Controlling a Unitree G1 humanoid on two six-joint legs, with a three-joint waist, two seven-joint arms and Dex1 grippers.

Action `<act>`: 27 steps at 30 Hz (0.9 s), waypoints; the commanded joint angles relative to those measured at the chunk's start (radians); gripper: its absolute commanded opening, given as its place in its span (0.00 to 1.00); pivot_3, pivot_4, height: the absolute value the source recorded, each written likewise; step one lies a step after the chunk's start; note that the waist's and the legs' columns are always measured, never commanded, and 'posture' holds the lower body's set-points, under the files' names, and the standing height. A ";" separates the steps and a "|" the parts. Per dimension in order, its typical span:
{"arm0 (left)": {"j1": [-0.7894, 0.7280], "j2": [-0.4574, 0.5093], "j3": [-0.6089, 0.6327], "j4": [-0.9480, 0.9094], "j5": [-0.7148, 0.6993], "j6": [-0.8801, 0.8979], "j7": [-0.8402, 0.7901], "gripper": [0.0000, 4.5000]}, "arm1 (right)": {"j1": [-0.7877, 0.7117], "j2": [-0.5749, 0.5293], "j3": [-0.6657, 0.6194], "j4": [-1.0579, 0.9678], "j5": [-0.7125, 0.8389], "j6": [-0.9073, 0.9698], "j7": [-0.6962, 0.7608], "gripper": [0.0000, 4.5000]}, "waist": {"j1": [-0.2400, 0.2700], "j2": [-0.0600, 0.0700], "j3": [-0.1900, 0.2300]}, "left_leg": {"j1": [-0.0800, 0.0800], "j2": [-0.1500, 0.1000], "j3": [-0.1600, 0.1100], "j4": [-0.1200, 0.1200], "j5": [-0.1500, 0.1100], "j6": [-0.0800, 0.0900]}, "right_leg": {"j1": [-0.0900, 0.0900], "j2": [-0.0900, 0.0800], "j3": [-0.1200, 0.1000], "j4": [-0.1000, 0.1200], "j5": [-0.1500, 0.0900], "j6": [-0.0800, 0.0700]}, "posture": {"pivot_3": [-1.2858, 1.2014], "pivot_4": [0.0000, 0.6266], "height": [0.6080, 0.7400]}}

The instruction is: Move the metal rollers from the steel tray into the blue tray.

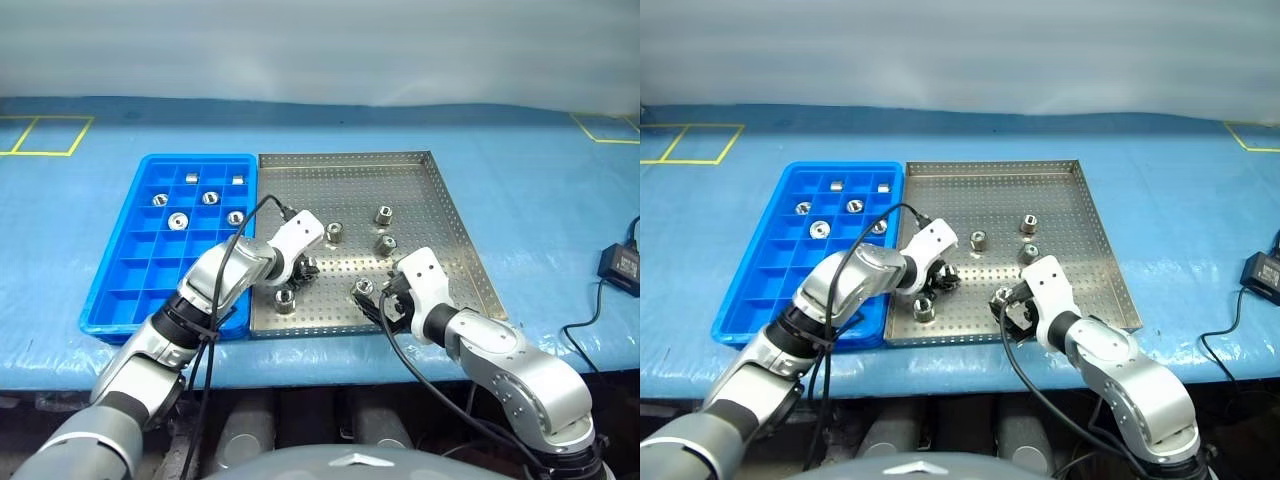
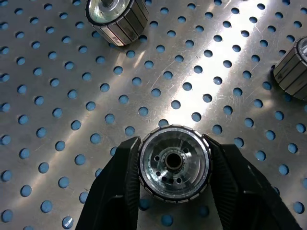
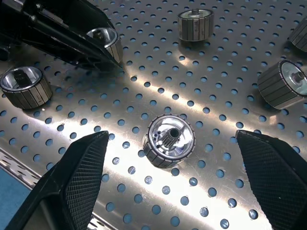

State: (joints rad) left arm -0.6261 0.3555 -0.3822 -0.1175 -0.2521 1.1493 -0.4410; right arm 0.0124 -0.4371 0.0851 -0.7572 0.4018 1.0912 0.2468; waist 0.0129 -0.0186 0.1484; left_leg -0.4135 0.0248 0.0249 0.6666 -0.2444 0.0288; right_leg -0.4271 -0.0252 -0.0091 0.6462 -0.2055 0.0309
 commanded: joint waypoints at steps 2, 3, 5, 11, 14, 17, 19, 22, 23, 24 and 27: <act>0.032 -0.053 0.229 -0.149 0.024 -0.020 0.146 0.38 | -0.045 0.009 0.019 -0.026 -0.007 -0.034 0.002 1.00 | -0.001 0.000 0.000 | 0.000 0.000 0.000 0.000 0.000 0.000 | 0.000 0.000 0.000 0.000 0.000 0.001 | 0.52 0.24 1.00; 0.057 -0.067 0.274 -0.182 0.047 -0.033 0.196 0.38 | -0.063 0.021 0.035 -0.017 -0.012 -0.050 0.001 1.00 | -0.002 0.000 0.000 | 0.000 0.000 0.000 0.000 0.000 0.000 | 0.000 0.000 0.000 0.000 0.001 0.001 | 0.53 0.24 1.00; 0.107 -0.089 0.342 -0.239 0.081 -0.054 0.277 0.38 | -0.094 0.041 0.065 0.000 -0.019 -0.080 0.004 1.00 | -0.008 0.000 0.000 | 0.001 0.001 0.001 -0.001 0.000 0.000 | 0.000 0.001 0.001 0.000 0.001 0.001 | 0.53 0.24 1.00; 0.285 -0.114 0.459 -0.384 0.194 -0.155 0.448 0.38 | -0.162 0.087 0.154 0.037 -0.023 -0.148 0.040 1.00 | 0.002 -0.001 0.000 | 0.001 0.001 0.001 -0.001 0.000 0.000 | 0.000 0.000 0.001 0.000 0.001 0.001 | 0.55 0.24 1.00; 0.356 -0.147 0.540 -0.421 0.203 -0.192 0.494 0.38 | -0.183 0.095 0.180 0.058 -0.026 -0.160 0.056 1.00 | 0.016 -0.001 0.000 | 0.001 0.000 0.001 0.000 0.000 0.000 | 0.001 -0.001 0.001 0.000 0.003 0.000 | 0.56 0.24 1.00; 0.403 -0.155 0.601 -0.420 0.238 -0.219 0.542 0.38 | -0.203 0.097 0.194 0.076 -0.027 -0.168 0.071 1.00 | 0.024 -0.001 0.000 | 0.001 0.000 0.001 0.001 0.000 0.001 | 0.001 -0.001 0.001 -0.001 0.003 0.000 | 0.57 0.24 1.00; 0.418 -0.144 0.621 -0.399 0.254 -0.237 0.553 0.38 | -0.213 0.098 0.202 0.085 -0.030 -0.171 0.078 1.00 | 0.027 -0.002 0.001 | 0.001 0.000 0.001 0.001 0.000 0.001 | 0.001 -0.001 0.001 -0.001 0.003 0.001 | 0.57 0.24 1.00; 0.423 -0.130 0.648 -0.351 0.282 -0.264 0.573 0.38 | -0.222 0.100 0.208 0.093 -0.032 -0.175 0.084 1.00 | 0.033 -0.002 0.000 | 0.001 0.000 0.001 0.001 0.001 0.001 | 0.002 -0.001 0.000 0.000 0.003 0.001 | 0.57 0.24 1.00; 0.424 -0.124 0.654 -0.335 0.292 -0.274 0.579 0.38 | -0.223 0.101 0.209 0.093 -0.033 -0.176 0.085 1.00 | 0.033 -0.002 0.000 | 0.001 0.000 0.001 0.001 0.001 0.001 | 0.002 -0.001 0.000 0.000 0.003 0.001 | 0.57 0.24 1.00; 0.418 -0.123 0.668 -0.315 0.293 -0.282 0.584 0.38 | -0.221 0.103 0.209 0.092 -0.034 -0.176 0.085 1.00 | 0.032 -0.002 0.000 | 0.001 0.000 0.001 0.001 0.001 0.001 | 0.002 -0.001 0.000 0.000 0.003 0.001 | 0.57 0.24 1.00; 0.404 -0.120 0.688 -0.266 0.293 -0.297 0.585 0.38 | -0.215 0.106 0.208 0.087 -0.038 -0.174 0.083 1.00 | 0.032 -0.003 0.000 | 0.001 0.000 0.001 0.001 0.001 0.001 | 0.002 -0.001 0.000 -0.001 0.004 0.001 | 0.57 0.24 1.00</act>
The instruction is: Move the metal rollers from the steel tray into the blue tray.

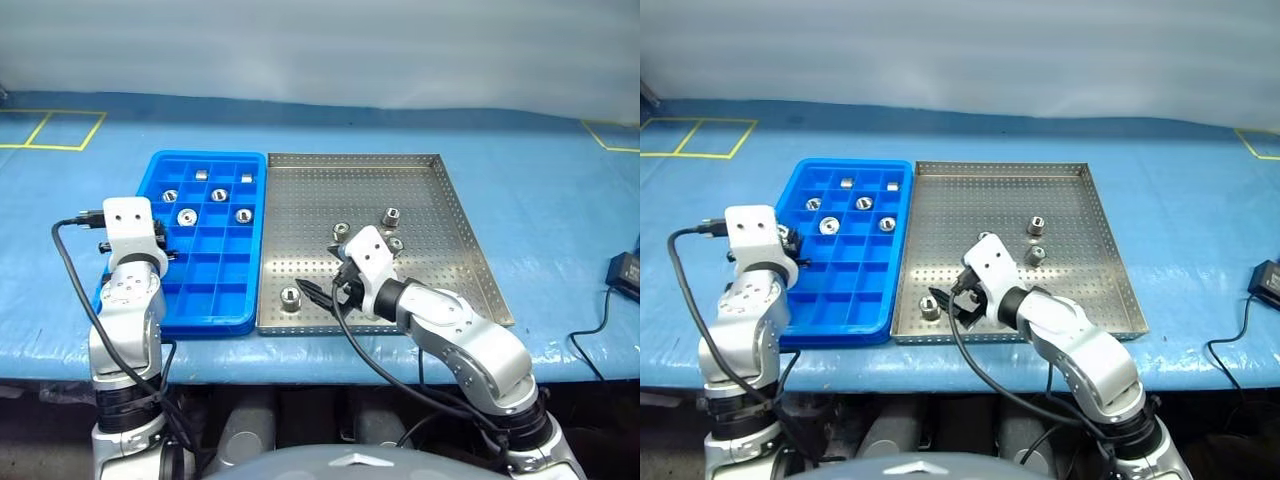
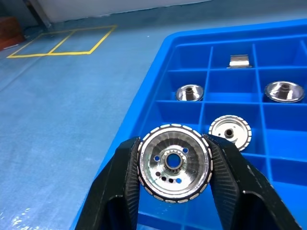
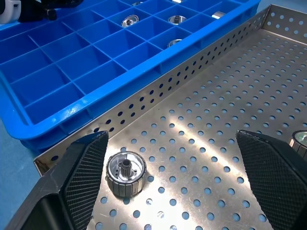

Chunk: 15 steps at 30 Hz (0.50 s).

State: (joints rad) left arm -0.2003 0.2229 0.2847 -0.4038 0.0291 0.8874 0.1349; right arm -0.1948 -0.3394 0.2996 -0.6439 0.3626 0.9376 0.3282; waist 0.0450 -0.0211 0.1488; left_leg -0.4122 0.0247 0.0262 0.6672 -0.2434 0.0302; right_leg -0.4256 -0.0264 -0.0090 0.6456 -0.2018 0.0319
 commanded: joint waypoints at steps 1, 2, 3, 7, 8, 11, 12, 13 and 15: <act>-0.027 0.014 0.022 0.040 0.015 -0.042 0.012 0.38 | -0.004 0.008 -0.009 -0.028 0.001 -0.021 0.001 1.00 | -0.001 0.000 0.000 | 0.000 0.000 0.000 0.000 0.000 0.000 | 0.000 0.000 0.000 0.000 0.000 -0.001 | 0.56 0.24 1.00; -0.035 0.012 0.027 0.062 0.009 -0.045 0.008 0.38 | -0.001 0.010 -0.011 -0.031 0.001 -0.021 -0.001 1.00 | -0.001 0.000 0.000 | 0.000 0.000 0.000 0.000 0.000 0.000 | 0.000 0.000 0.000 0.000 0.001 -0.002 | 0.56 0.24 1.00; -0.043 0.012 0.030 0.083 0.010 -0.048 0.012 0.38 | 0.002 0.011 -0.014 -0.033 0.000 -0.020 -0.003 1.00 | -0.001 0.000 0.000 | 0.000 0.000 0.000 0.000 0.000 0.000 | 0.000 0.000 0.000 0.000 0.001 -0.002 | 0.56 0.24 1.00; -0.081 0.016 0.030 0.167 0.000 -0.072 -0.001 0.46 | 0.013 0.015 -0.018 -0.046 -0.003 -0.015 -0.014 1.00 | -0.003 0.000 0.000 | 0.000 0.000 0.000 0.000 0.000 0.000 | 0.000 0.000 0.000 0.000 0.001 -0.002 | 0.55 0.24 1.00; -0.087 0.016 0.029 0.174 0.000 -0.075 -0.001 0.54 | 0.015 0.014 -0.020 -0.048 -0.004 -0.014 -0.015 1.00 | -0.004 0.000 0.000 | 0.000 0.000 0.000 0.000 0.000 0.000 | 0.000 0.000 0.000 0.000 0.001 -0.002 | 0.55 0.24 1.00; -0.105 0.021 0.017 0.173 -0.006 -0.085 -0.017 0.74 | 0.027 0.011 -0.031 -0.065 -0.003 -0.005 -0.023 1.00 | -0.008 0.000 0.000 | 0.000 0.000 0.000 0.000 0.000 0.000 | 0.000 0.000 0.000 0.000 0.002 -0.002 | 0.55 0.24 1.00; -0.111 0.023 0.008 0.164 -0.005 -0.085 -0.024 0.82 | 0.032 0.010 -0.035 -0.071 -0.003 -0.002 -0.027 1.00 | -0.009 0.000 0.000 | 0.000 0.000 0.000 0.000 0.000 0.000 | 0.000 0.000 0.000 0.000 0.002 -0.004 | 0.55 0.24 1.00; -0.117 0.025 -0.006 0.142 -0.010 -0.082 -0.038 0.90 | 0.038 0.008 -0.041 -0.079 -0.002 0.002 -0.031 1.00 | -0.009 0.000 0.000 | 0.000 0.000 0.000 0.000 0.000 0.000 | 0.000 0.000 0.000 0.000 0.003 -0.004 | 0.55 0.24 1.00; -0.135 0.033 -0.044 0.092 -0.031 -0.071 -0.087 1.00 | 0.052 0.001 -0.058 -0.095 0.001 0.012 -0.039 1.00 | -0.010 -0.001 0.000 | 0.000 0.000 0.000 0.000 0.000 0.000 | -0.001 0.000 0.000 0.000 0.003 -0.004 | 0.54 0.24 1.00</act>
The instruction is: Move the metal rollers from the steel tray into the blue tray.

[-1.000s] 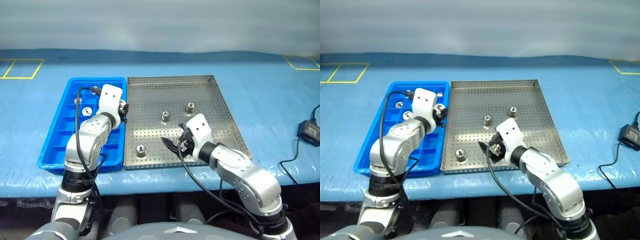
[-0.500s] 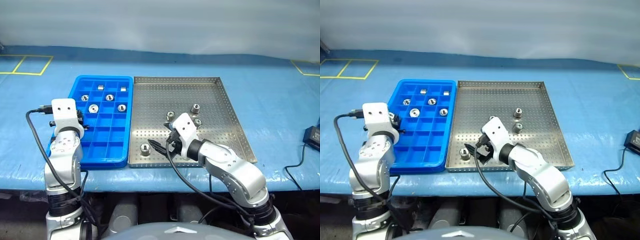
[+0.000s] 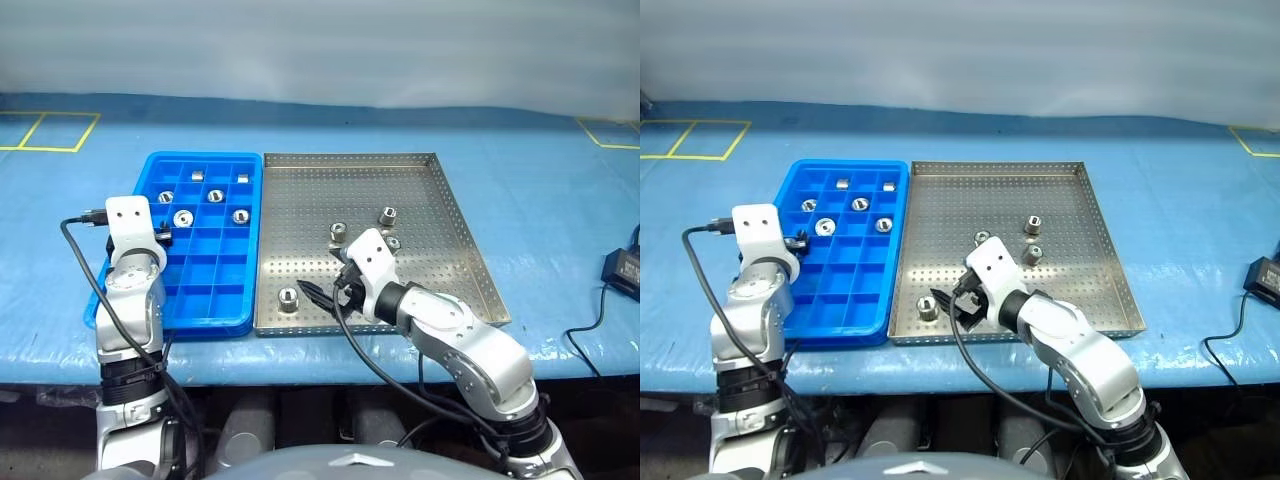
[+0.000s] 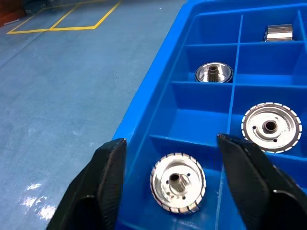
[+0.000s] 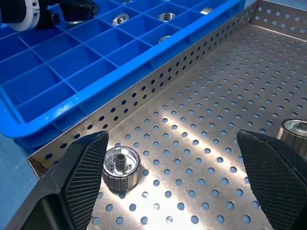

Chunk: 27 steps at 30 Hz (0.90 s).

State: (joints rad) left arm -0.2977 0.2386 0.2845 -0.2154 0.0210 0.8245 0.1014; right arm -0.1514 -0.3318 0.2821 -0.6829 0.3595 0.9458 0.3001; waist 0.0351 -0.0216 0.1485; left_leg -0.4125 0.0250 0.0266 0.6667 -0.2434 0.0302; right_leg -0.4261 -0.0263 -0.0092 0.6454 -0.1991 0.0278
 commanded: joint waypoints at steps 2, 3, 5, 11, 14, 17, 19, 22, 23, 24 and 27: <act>-0.057 0.041 -0.091 -0.137 -0.059 0.012 -0.136 1.00 | 0.023 -0.015 -0.063 -0.068 0.007 0.014 -0.016 1.00 | 0.000 0.000 0.000 | -0.001 0.000 0.000 0.000 0.000 0.000 | 0.000 0.000 0.000 0.000 0.000 0.000 | 0.54 0.24 1.00; -0.065 0.056 -0.114 -0.152 -0.078 0.023 -0.180 1.00 | 0.029 -0.020 -0.073 -0.072 0.007 0.019 -0.018 1.00 | 0.000 0.000 0.000 | 0.000 0.000 0.000 0.000 0.000 0.000 | 0.000 0.000 0.000 0.000 0.000 0.000 | 0.53 0.24 1.00; -0.090 0.091 -0.174 -0.195 -0.163 0.079 -0.308 1.00 | 0.051 -0.041 -0.100 -0.079 0.003 0.030 -0.021 1.00 | -0.002 0.000 0.000 | 0.000 0.000 0.000 0.000 0.000 0.000 | 0.000 0.000 0.000 0.000 0.000 -0.001 | 0.53 0.24 1.00; -0.155 0.248 -0.352 -0.224 -0.338 0.223 -0.613 1.00 | 0.082 -0.067 -0.150 -0.084 0.000 0.041 -0.031 1.00 | -0.024 0.000 0.000 | 0.001 0.000 0.002 0.000 0.000 0.000 | 0.000 0.001 0.002 0.000 -0.003 0.003 | 0.53 0.24 1.00; -0.213 0.330 -0.448 -0.204 -0.391 0.298 -0.721 1.00 | 0.088 -0.064 -0.161 -0.084 -0.003 0.040 -0.040 1.00 | -0.030 0.000 0.000 | 0.001 0.001 0.003 -0.001 0.000 0.000 | -0.002 0.002 0.003 0.001 -0.004 0.003 | 0.53 0.24 1.00; -0.263 0.402 -0.532 -0.189 -0.420 0.328 -0.818 1.00 | 0.087 -0.058 -0.160 -0.081 -0.004 0.036 -0.049 1.00 | -0.032 0.000 0.000 | 0.001 0.002 0.002 -0.001 0.000 0.000 | -0.002 0.003 0.002 0.002 -0.006 -0.001 | 0.53 0.24 1.00; -0.307 0.442 -0.597 -0.176 -0.438 0.339 -0.892 1.00 | 0.090 -0.050 -0.156 -0.081 -0.004 0.033 -0.056 1.00 | -0.033 0.000 0.001 | 0.001 0.001 0.003 0.000 0.000 0.000 | -0.002 0.002 0.003 0.001 -0.006 -0.001 | 0.52 0.24 1.00; -0.372 0.501 -0.716 -0.152 -0.434 0.325 -1.005 1.00 | 0.096 -0.038 -0.151 -0.083 -0.006 0.026 -0.066 1.00 | -0.033 0.000 0.001 | 0.000 0.001 0.003 0.000 0.000 0.000 | -0.002 0.002 0.004 0.000 -0.006 -0.001 | 0.52 0.24 1.00; -0.391 0.518 -0.759 -0.141 -0.415 0.309 -1.029 1.00 | 0.099 -0.033 -0.151 -0.085 -0.007 0.023 -0.070 1.00 | -0.033 0.000 0.001 | 0.000 0.001 0.003 0.000 0.000 0.000 | -0.002 0.002 0.004 0.000 -0.006 -0.001 | 0.52 0.24 1.00; -0.406 0.532 -0.792 -0.130 -0.401 0.294 -1.051 1.00 | 0.101 -0.029 -0.150 -0.085 -0.008 0.022 -0.074 1.00 | -0.035 0.000 0.001 | 0.000 0.001 0.004 0.000 0.000 0.000 | -0.002 0.002 0.004 0.000 -0.006 -0.001 | 0.51 0.24 1.00; -0.445 0.557 -0.882 -0.091 -0.358 0.246 -1.114 1.00 | 0.113 -0.017 -0.148 -0.089 -0.012 0.017 -0.085 1.00 | -0.039 0.000 0.001 | 0.000 0.001 0.004 -0.001 0.000 0.001 | -0.002 0.002 0.005 0.000 -0.006 -0.001 | 0.51 0.24 1.00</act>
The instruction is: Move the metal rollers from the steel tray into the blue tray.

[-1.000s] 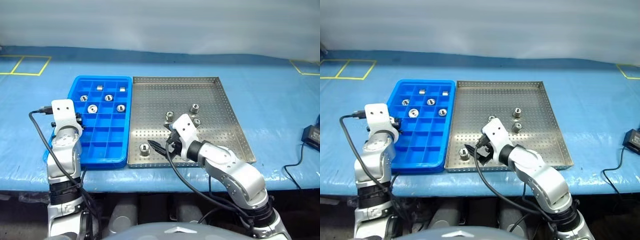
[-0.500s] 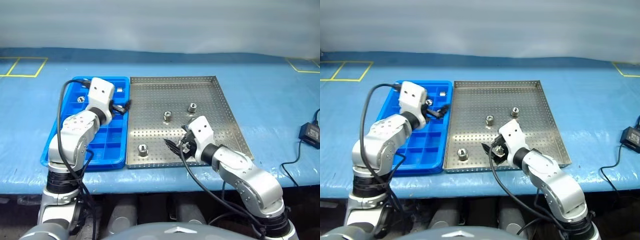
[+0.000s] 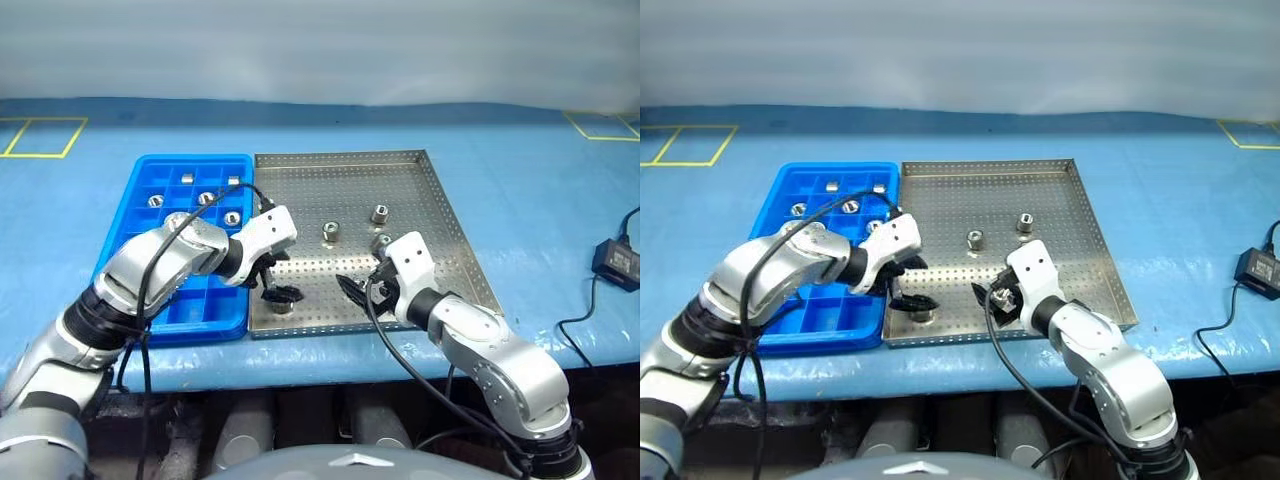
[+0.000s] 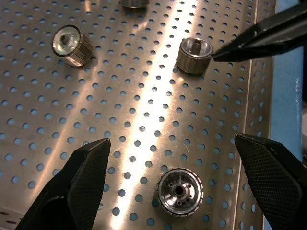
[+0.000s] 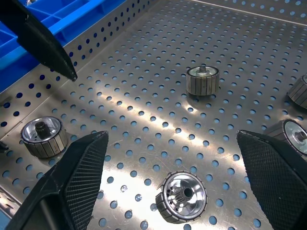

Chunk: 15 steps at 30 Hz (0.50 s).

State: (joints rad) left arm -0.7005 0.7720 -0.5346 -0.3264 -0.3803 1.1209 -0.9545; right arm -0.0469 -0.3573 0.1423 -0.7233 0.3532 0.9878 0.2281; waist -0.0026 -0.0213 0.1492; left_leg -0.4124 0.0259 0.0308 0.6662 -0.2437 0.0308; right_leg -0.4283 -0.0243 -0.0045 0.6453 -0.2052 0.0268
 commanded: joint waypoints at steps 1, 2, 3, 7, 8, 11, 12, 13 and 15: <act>-0.051 0.029 -0.085 0.032 0.060 -0.067 -0.075 1.00 | 0.012 0.013 -0.006 -0.050 -0.008 -0.026 -0.016 1.00 | -0.003 0.000 0.000 | 0.000 0.000 0.000 0.000 0.000 0.000 | 0.000 0.000 0.000 0.000 0.000 0.000 | 0.51 0.24 1.00; -0.058 0.032 -0.105 0.052 0.078 -0.085 -0.088 1.00 | 0.017 0.017 -0.004 -0.054 -0.009 -0.027 -0.020 1.00 | -0.005 0.000 0.000 | 0.000 0.000 0.000 0.000 0.000 0.000 | 0.000 0.000 0.000 0.000 0.000 0.000 | 0.50 0.24 1.00; -0.067 0.032 -0.122 0.068 0.096 -0.100 -0.098 1.00 | 0.022 0.021 -0.004 -0.057 -0.010 -0.029 -0.024 1.00 | -0.007 0.000 0.000 | 0.000 0.000 0.000 0.000 0.000 0.000 | 0.000 0.000 0.000 0.000 0.000 0.000 | 0.50 0.24 1.00; -0.096 0.029 -0.171 0.113 0.153 -0.140 -0.138 1.00 | 0.043 0.031 -0.007 -0.069 -0.018 -0.034 -0.034 1.00 | -0.012 0.000 0.000 | 0.000 0.000 0.001 0.000 0.000 0.000 | -0.001 0.000 0.001 0.000 0.000 0.000 | 0.49 0.24 1.00; -0.099 0.029 -0.181 0.122 0.168 -0.150 -0.148 1.00 | 0.046 0.033 -0.007 -0.071 -0.020 -0.035 -0.037 1.00 | -0.012 0.000 0.000 | 0.000 0.000 0.001 0.000 0.000 0.000 | -0.001 0.000 0.001 0.000 0.000 0.000 | 0.49 0.24 1.00; -0.103 0.033 -0.213 0.135 0.207 -0.186 -0.187 1.00 | 0.050 0.040 -0.009 -0.074 -0.024 -0.041 -0.045 1.00 | -0.015 0.000 0.000 | 0.000 0.000 0.001 0.000 0.000 0.000 | -0.001 0.000 0.001 0.000 0.000 0.000 | 0.49 0.24 1.00; -0.104 0.036 -0.226 0.136 0.226 -0.203 -0.199 0.96 | 0.050 0.042 -0.009 -0.073 -0.025 -0.043 -0.046 1.00 | -0.016 0.000 0.000 | 0.000 0.000 0.001 0.000 0.000 0.000 | -0.001 0.000 0.001 0.000 0.000 0.000 | 0.49 0.24 1.00; -0.103 0.039 -0.240 0.136 0.243 -0.216 -0.211 0.92 | 0.049 0.045 -0.008 -0.071 -0.028 -0.046 -0.048 1.00 | -0.017 0.000 0.000 | 0.000 0.000 0.002 0.000 0.000 0.000 | -0.001 0.000 0.002 0.000 0.000 0.000 | 0.49 0.24 1.00; -0.102 0.042 -0.260 0.137 0.270 -0.233 -0.236 0.80 | 0.046 0.052 -0.006 -0.067 -0.032 -0.052 -0.049 1.00 | -0.019 0.000 0.000 | 0.000 0.000 0.002 0.000 0.000 0.000 | -0.001 0.000 0.002 0.000 0.000 0.000 | 0.49 0.24 1.00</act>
State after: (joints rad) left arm -0.7839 0.7996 -0.7883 -0.1886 -0.1358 0.9116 -1.1669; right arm 0.0061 -0.3105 0.1435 -0.7569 0.3208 0.9642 0.1830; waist -0.0216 -0.0212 0.1492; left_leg -0.4126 0.0260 0.0327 0.6665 -0.2439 0.0313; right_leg -0.4292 -0.0239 -0.0023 0.6456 -0.2051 0.0270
